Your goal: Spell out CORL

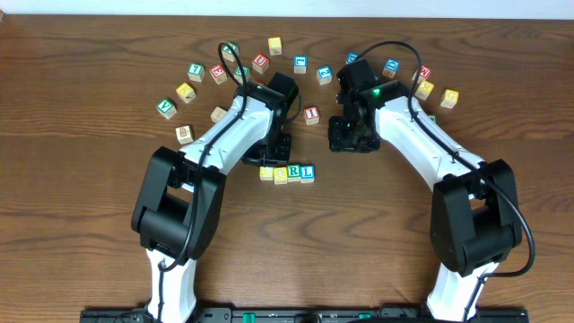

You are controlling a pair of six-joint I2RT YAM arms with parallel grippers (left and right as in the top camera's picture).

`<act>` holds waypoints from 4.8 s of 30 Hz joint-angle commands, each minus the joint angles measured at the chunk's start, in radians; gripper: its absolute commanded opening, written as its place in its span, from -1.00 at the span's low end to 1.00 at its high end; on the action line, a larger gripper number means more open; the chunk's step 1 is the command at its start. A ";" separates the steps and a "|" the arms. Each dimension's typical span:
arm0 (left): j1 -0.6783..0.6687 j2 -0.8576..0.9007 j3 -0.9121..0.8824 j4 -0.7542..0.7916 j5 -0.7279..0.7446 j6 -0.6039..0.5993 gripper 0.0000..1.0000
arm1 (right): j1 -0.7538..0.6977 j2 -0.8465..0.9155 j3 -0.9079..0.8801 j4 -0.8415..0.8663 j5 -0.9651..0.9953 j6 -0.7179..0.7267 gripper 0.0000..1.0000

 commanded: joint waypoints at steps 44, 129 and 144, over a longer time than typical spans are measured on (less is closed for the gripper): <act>0.017 0.007 -0.007 0.057 -0.014 0.032 -0.85 | 0.000 0.007 0.018 -0.010 0.020 -0.013 -0.20; 0.076 -0.507 -0.497 0.098 0.003 -0.197 -0.85 | -0.124 0.006 -0.015 0.008 -0.404 -0.247 -0.98; 0.076 -0.507 -0.529 0.137 0.006 -0.248 -0.85 | -0.195 0.006 -0.308 0.249 -0.562 -0.269 -0.97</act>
